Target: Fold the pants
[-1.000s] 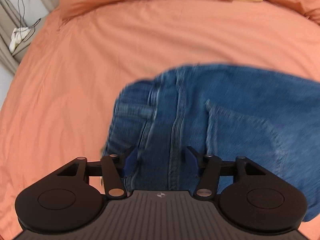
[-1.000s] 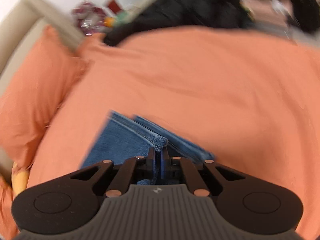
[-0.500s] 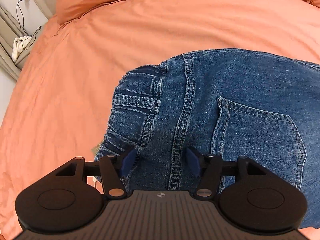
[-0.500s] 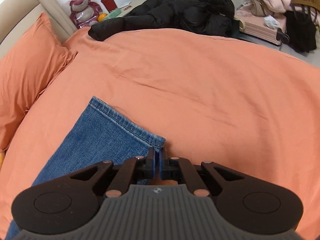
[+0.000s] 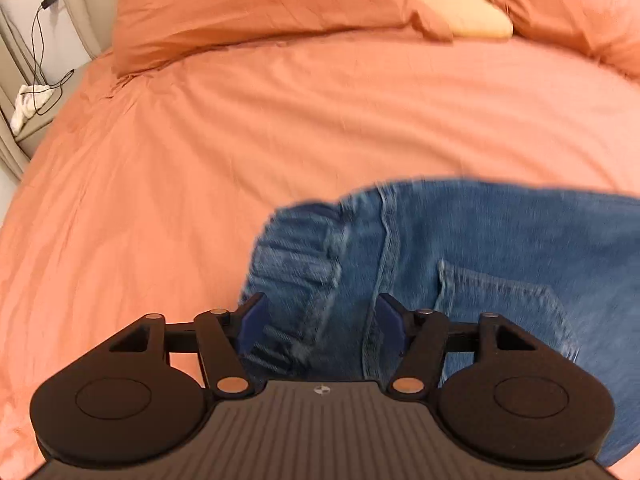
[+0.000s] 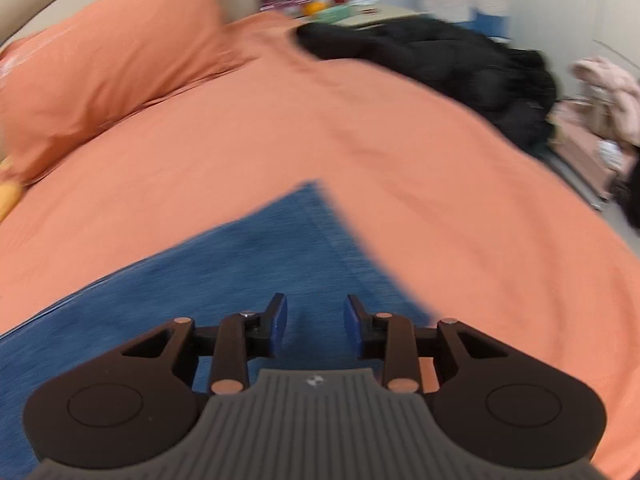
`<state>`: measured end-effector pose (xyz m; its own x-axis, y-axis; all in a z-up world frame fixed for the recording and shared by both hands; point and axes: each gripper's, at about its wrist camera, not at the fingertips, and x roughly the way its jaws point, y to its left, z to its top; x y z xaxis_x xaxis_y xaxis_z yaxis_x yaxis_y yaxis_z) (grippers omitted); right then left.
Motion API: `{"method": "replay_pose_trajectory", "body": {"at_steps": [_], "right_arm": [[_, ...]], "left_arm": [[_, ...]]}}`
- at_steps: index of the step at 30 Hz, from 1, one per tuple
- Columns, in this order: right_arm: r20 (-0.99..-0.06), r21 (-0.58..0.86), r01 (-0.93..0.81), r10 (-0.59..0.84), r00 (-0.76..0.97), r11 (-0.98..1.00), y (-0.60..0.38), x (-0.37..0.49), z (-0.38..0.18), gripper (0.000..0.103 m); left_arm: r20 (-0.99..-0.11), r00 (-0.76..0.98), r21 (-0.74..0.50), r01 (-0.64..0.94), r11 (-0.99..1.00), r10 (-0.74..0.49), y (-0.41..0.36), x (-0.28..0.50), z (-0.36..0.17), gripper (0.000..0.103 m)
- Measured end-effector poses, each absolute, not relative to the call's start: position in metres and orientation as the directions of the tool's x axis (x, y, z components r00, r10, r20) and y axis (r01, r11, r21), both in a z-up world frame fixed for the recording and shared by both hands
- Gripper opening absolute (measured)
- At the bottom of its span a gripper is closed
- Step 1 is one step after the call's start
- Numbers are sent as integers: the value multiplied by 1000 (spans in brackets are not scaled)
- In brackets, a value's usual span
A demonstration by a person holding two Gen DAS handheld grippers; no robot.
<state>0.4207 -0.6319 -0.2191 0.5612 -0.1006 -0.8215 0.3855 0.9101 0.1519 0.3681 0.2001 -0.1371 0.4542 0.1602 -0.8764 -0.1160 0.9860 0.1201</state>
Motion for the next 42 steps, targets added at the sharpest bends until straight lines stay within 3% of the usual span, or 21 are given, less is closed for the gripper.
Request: {"method": "replay_pose_trajectory", "body": {"at_steps": [2,8,10,14,17,21,25,27,28,29,30,31,33,39,42], "right_arm": [[-825,149,293,-44,563,944,-598,437,-217,28],[-839,51,-19,53,541,999,-480,487,-216,29],[-844,7,-127,75,532,992,-439,501,-217,34],[-846,-122,-371,99,524,921,-364,522,-216,51],[-862,-199,-527,108,496,826,-320,536,-220,51],[-904,-179,-660,143,404,730,-274,548,-229,51],[-931,-159,-727,144,336,668,-243,560,-244,48],[-941,-153,-744,134,311,650,-233,563,-253,44],[-945,-148,-749,131,300,646,-230,565,-256,31],[-948,-139,-752,134,290,644,-228,565,-257,11],[-946,-147,-754,132,297,640,-225,565,-257,6],[-942,-157,-762,136,307,629,-223,562,-254,2],[-934,-182,-771,139,329,610,-221,556,-249,0],[-863,-281,-698,144,484,659,-234,548,-216,0],[-861,-302,-667,105,497,681,-228,556,-222,0]], "left_arm": [[-869,475,92,-112,989,134,211,374,-130,82],[-876,478,3,-120,993,60,241,393,-136,83],[-880,474,-37,-143,989,36,254,399,-143,83],[-877,473,-196,-199,960,-81,280,408,-160,83],[-866,482,-268,-221,938,-134,290,414,-171,83],[-853,483,-336,-221,915,-197,293,423,-179,74],[-861,475,-297,-179,938,-182,279,427,-179,69],[-865,479,-260,-169,951,-152,273,427,-177,59],[-866,482,-239,-171,956,-131,270,426,-177,56],[-863,491,-224,-167,960,-116,266,425,-175,46],[-861,502,-192,-169,967,-83,262,424,-172,28],[-860,508,-153,-170,974,-47,257,422,-170,27],[-843,538,-116,-158,981,-14,248,416,-163,14],[-764,638,-36,-189,981,94,234,403,-146,10],[-777,614,22,-196,980,140,227,416,-154,10]]}}
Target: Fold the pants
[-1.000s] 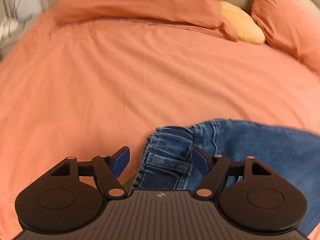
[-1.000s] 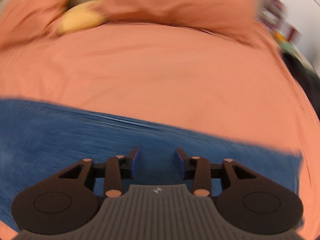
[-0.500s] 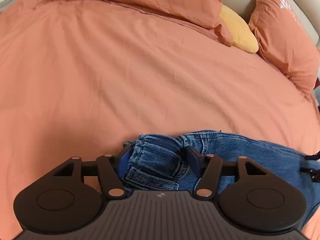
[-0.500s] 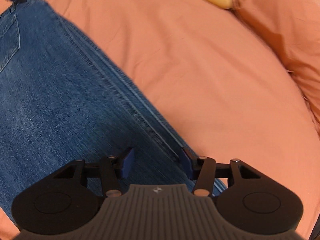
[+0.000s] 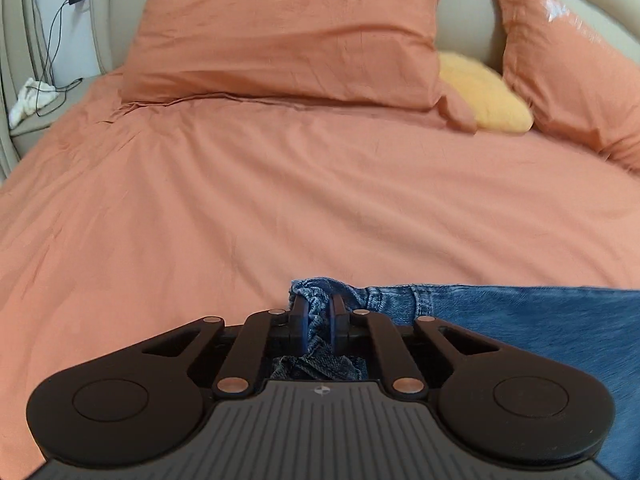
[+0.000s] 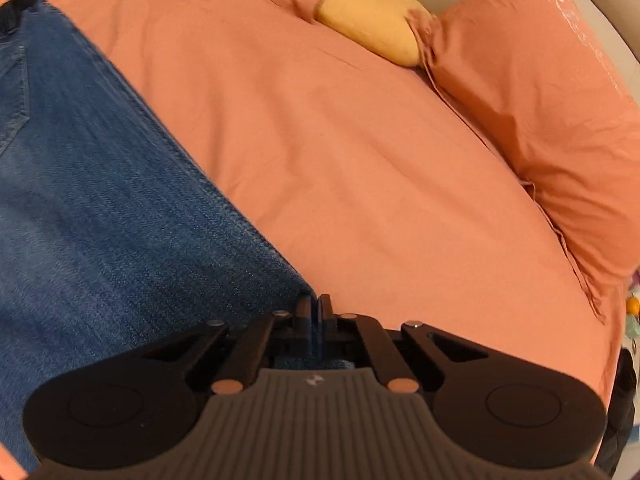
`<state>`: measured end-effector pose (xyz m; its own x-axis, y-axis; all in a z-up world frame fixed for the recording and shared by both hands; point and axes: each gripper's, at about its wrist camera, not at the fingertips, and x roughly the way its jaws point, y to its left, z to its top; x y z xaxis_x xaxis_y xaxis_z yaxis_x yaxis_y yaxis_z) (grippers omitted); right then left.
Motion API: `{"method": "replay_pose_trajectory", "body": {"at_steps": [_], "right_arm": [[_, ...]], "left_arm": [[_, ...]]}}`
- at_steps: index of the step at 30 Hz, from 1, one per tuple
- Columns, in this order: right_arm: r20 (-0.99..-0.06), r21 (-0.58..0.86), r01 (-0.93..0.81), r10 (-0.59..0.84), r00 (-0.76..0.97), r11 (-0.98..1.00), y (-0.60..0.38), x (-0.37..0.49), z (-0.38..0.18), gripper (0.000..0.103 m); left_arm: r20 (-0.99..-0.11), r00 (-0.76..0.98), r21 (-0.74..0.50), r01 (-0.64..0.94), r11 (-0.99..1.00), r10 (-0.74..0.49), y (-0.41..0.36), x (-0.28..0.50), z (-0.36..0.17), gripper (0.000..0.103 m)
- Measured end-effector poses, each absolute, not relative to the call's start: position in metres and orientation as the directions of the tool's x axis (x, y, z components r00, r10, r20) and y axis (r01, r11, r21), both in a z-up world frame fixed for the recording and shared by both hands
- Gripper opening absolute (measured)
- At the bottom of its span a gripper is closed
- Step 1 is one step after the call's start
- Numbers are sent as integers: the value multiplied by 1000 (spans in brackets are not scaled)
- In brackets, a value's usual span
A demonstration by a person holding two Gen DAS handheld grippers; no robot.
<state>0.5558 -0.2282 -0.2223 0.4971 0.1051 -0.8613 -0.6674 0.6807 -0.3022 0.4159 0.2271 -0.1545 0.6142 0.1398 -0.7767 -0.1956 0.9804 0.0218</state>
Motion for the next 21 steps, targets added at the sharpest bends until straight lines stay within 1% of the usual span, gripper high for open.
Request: {"method": "replay_pose_trajectory", "body": {"at_steps": [4,5,6,7,8,10,13,17,19,21], "right_arm": [[-876,-299,-642,63,478,706,-216,561,-245,0],[-882,-290,-633,56,468,718,-219,562,-248,3],[-876,-294,-619,53,479,728,-219,563,-247,11],[-870,-292,-599,54,490,746,-222,564,-243,28],[-864,-273,-577,68,499,770,-227,565,-237,42],[-857,-205,-545,120,502,813,-248,561,-222,43],[-844,-170,-461,113,525,871,-293,555,-203,43],[-835,-165,-267,10,549,949,-379,550,-184,43],[-826,-155,-142,-49,561,978,-426,542,-176,43],[-821,-142,-13,-110,561,990,-473,534,-174,44]], "left_arm": [[-793,578,96,-190,977,190,219,427,-170,11],[-801,566,103,-190,976,195,218,429,-171,15],[-804,558,115,-193,974,205,218,431,-170,25],[-805,554,123,-195,973,213,219,431,-167,29],[-803,556,127,-195,973,216,221,428,-163,40],[-794,569,126,-190,974,214,223,423,-153,41],[-778,589,134,-189,973,221,224,413,-137,47],[-769,613,93,-176,980,183,217,397,-122,48],[-785,603,58,-164,985,146,211,393,-121,48],[-805,577,62,-156,986,142,203,390,-128,48]]}}
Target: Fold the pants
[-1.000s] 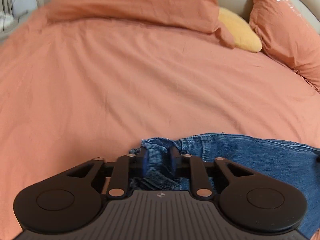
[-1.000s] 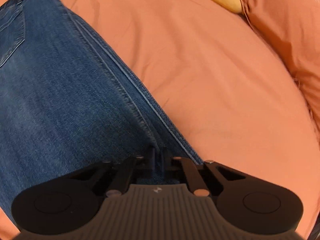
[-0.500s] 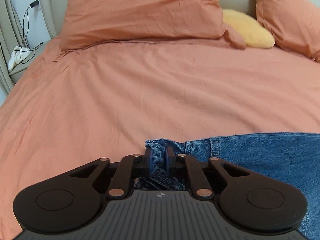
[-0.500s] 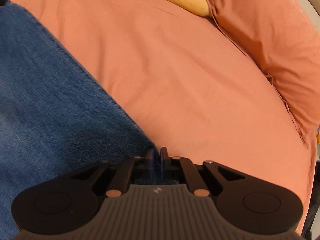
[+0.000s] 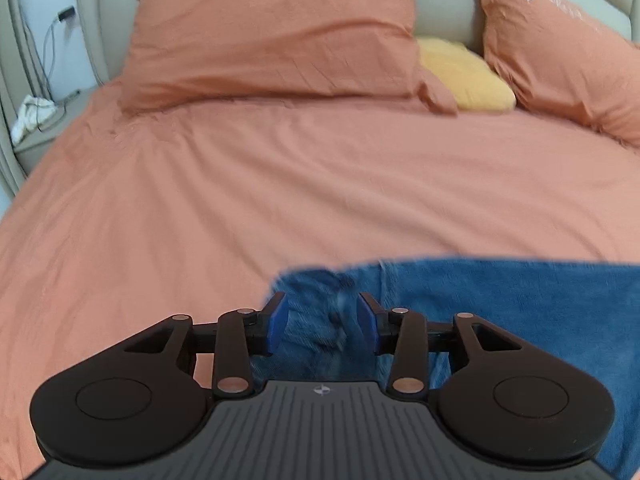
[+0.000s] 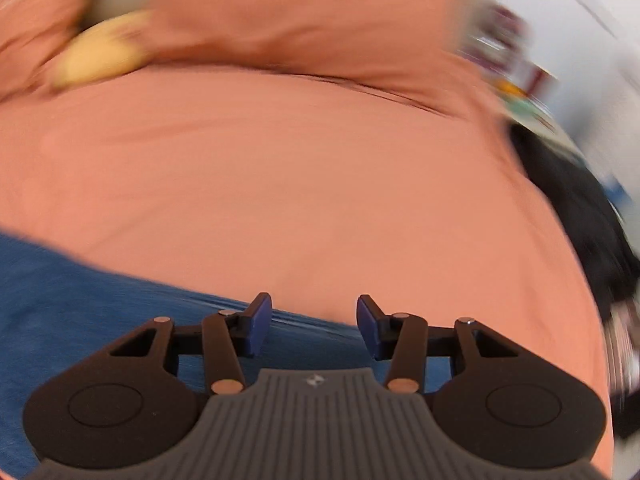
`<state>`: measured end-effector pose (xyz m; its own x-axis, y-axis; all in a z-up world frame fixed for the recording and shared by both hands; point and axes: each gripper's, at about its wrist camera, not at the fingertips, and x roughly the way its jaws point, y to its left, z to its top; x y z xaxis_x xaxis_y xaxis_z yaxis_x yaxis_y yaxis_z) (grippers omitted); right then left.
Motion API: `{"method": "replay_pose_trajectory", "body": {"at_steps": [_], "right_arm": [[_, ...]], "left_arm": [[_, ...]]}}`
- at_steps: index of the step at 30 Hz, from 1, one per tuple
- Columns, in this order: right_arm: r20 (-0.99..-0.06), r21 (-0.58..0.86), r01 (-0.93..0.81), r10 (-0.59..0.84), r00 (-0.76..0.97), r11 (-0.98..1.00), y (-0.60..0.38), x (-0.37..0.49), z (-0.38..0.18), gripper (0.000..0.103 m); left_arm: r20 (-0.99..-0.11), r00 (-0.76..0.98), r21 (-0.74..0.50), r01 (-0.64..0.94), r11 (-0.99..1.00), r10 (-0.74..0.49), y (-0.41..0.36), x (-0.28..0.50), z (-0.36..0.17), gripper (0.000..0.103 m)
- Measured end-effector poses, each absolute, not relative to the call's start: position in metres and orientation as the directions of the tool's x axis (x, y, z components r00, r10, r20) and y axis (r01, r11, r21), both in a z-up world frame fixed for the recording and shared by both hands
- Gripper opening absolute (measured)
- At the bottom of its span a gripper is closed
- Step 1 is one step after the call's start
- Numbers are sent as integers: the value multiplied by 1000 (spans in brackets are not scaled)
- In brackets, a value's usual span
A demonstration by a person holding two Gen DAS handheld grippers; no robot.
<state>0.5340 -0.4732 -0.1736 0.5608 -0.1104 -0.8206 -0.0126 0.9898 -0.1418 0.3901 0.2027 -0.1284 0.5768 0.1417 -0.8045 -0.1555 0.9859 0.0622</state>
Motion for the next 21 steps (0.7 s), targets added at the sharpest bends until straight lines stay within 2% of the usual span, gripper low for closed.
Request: {"method": "replay_pose_trajectory", "body": {"at_steps": [6,14,17,19,21], "right_arm": [[-824,-96,287,-238,514,953,-588,516,-177,43],[-850,165,479,-122,512,862,-656,531,-214,42],[-877,216,528,-74,474,822,-659,556,-236,30],[-895,217,560,-66,442,799,-659,563,-249,30],[-901,227,596,-67,430,770,-664,570,-259,24]], "left_arm": [[-842,495,157,-158,975,216,184,396,-161,40],[-864,402,242,-194,951,302,177,412,-192,41],[-862,382,282,-187,941,334,170,417,-195,42],[-861,374,293,-191,937,345,167,418,-197,42],[-859,372,297,-198,934,352,168,418,-200,44]]}}
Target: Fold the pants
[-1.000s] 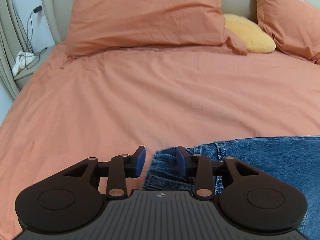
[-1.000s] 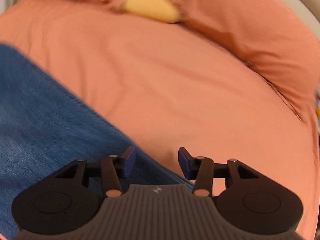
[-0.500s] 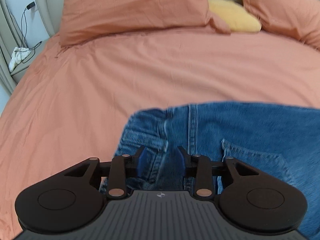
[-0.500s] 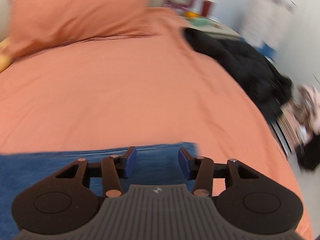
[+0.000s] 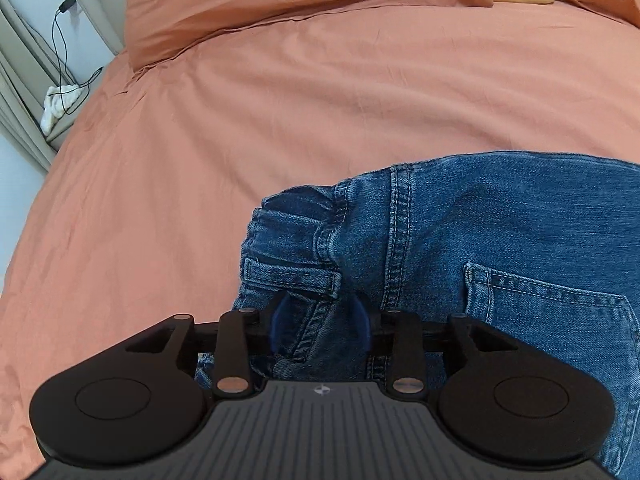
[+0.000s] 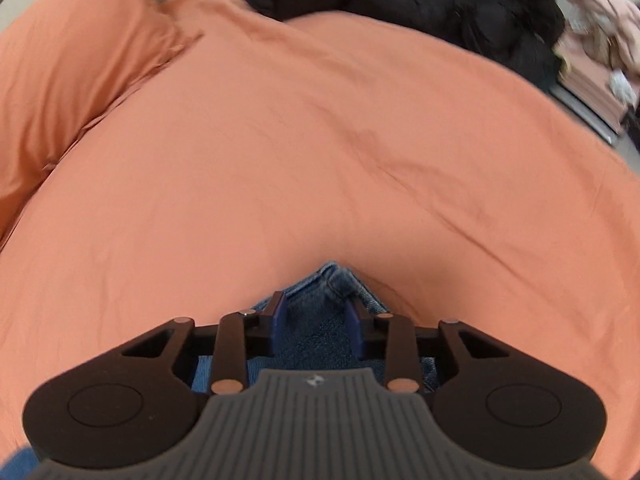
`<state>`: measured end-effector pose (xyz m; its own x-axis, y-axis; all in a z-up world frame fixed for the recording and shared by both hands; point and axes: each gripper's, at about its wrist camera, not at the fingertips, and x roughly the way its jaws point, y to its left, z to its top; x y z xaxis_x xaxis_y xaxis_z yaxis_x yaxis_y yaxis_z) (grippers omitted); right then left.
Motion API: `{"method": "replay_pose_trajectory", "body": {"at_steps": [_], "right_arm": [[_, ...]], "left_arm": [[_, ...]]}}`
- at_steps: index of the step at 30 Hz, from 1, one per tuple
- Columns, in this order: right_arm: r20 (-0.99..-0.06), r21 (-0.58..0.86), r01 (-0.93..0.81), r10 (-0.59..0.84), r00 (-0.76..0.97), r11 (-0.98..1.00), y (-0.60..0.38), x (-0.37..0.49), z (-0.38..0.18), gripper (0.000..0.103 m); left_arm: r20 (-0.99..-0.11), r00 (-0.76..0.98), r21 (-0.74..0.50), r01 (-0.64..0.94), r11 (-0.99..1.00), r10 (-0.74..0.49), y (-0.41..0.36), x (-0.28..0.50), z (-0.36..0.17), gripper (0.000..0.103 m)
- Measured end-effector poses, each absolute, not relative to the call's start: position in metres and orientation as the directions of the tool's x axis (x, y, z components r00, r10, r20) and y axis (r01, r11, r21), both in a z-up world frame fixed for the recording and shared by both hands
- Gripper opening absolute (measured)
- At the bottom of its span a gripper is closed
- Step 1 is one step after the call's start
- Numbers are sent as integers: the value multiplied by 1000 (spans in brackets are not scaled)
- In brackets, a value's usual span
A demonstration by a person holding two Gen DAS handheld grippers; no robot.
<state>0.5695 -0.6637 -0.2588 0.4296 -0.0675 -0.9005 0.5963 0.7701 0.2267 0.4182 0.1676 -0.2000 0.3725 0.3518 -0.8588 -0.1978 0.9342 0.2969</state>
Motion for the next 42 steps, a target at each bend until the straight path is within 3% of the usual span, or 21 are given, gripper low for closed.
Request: {"method": "replay_pose_trajectory", "body": {"at_steps": [1,11,13,17,24,29,34,37,42], "right_arm": [[-903,222,615,-78,423,756,-666,572,-262,4],[-854,210,607,-158,495,767,-661,579,-253,0],[-864,181,590,-159,478,787,-658,581,-256,1],[-861,125,538,-177,476,834,-655,568,-236,41],[-865,146,436,-100,492,888,-658,507,-202,49],[-858,197,468,-79,507,862,-661,454,-201,72],[-842,340,555,-16,539,759,-677,413,-224,73],[-818,452,597,42,573,663,-686,401,-248,62],[-768,588,645,87,635,488,-701,393,-289,60]], "left_arm": [[-858,373,296,-202,934,353,168,418,-201,44],[-851,368,326,-190,926,375,159,418,-208,46],[-848,361,340,-193,921,389,158,420,-208,50],[-846,354,346,-206,915,399,158,422,-201,60],[-839,417,279,-221,934,349,143,412,-169,62],[-857,445,238,-102,966,259,96,405,-147,62],[-870,479,172,62,983,122,22,399,-130,61],[-876,480,135,155,979,45,-31,400,-129,61],[-882,465,70,281,957,-72,-111,401,-134,54]]}}
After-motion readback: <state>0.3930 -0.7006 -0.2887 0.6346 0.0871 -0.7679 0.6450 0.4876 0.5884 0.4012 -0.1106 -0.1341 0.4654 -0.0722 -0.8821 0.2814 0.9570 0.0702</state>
